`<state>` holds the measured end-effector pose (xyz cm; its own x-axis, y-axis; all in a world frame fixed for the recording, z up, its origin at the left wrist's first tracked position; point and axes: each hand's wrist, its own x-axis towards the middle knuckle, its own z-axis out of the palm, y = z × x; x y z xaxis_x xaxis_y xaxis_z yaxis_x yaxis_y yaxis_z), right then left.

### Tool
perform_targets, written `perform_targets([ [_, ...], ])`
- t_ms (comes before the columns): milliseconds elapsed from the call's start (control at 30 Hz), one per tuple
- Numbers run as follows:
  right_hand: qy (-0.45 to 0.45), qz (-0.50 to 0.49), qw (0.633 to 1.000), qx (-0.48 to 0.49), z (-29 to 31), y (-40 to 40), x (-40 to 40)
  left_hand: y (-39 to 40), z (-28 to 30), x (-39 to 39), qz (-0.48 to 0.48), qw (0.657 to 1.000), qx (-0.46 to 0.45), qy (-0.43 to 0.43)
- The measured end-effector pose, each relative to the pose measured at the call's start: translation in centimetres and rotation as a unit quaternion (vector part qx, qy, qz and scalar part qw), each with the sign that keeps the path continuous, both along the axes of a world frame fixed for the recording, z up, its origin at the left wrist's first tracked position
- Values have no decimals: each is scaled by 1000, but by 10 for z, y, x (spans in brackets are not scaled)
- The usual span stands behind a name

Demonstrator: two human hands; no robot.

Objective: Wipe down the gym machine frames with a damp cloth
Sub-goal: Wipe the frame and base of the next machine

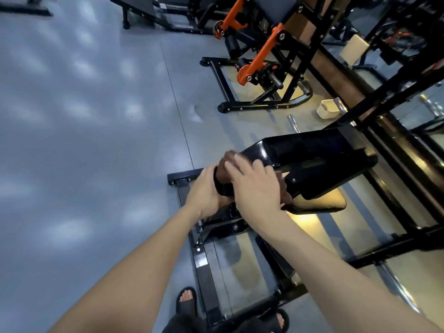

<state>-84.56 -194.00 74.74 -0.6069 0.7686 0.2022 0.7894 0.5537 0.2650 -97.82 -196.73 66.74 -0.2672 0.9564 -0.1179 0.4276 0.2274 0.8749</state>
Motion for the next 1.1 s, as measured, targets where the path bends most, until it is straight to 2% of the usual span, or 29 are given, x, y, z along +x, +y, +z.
perform_targets([
  [100, -28, 42, 998, -25, 5, -11, 23, -1, -1, 1, -1, 1000, -2, -2],
  [267, -5, -65, 998, -10, 27, 21, -2, 1, -2, 3, 13, 1000, -18, -18],
  [367, -55, 27, 997, -46, 11, -2, -20, -1, -4, 3, 35, 998, -20, -44],
  [433, -83, 46, 992, -85, 5, -17, -4, -3, -6, 3, 26, 999, -8, -35],
  [500, -66, 29, 995, -75, 15, -19, 15, -4, -5, 3, 27, 999, -16, -36],
  [600, -29, -38, 999, -7, 34, 3, 16, -5, -1, 4, 19, 999, -24, -29],
  [667, -3, -75, 997, -29, 33, 12, -3, -5, -1, 4, 18, 999, -25, -35],
  [767, -31, -21, 997, -72, 19, -3, -20, -5, -3, 2, 9, 1000, -16, -19],
  [833, -45, 13, 994, -96, 9, -18, -2, -3, -6, 2, 5, 1000, -14, -4],
  [867, -36, 14, 995, -91, 10, -21, 13, -1, -5, 3, 10, 1000, -9, -5],
  [1000, 90, -17, 996, -8, 30, 2, 63, -2, 0, 4, 2, 1000, -12, 2],
  [1100, 172, -120, 977, -39, 50, 34, 66, -1, 5, 6, 3, 999, -41, 12],
])
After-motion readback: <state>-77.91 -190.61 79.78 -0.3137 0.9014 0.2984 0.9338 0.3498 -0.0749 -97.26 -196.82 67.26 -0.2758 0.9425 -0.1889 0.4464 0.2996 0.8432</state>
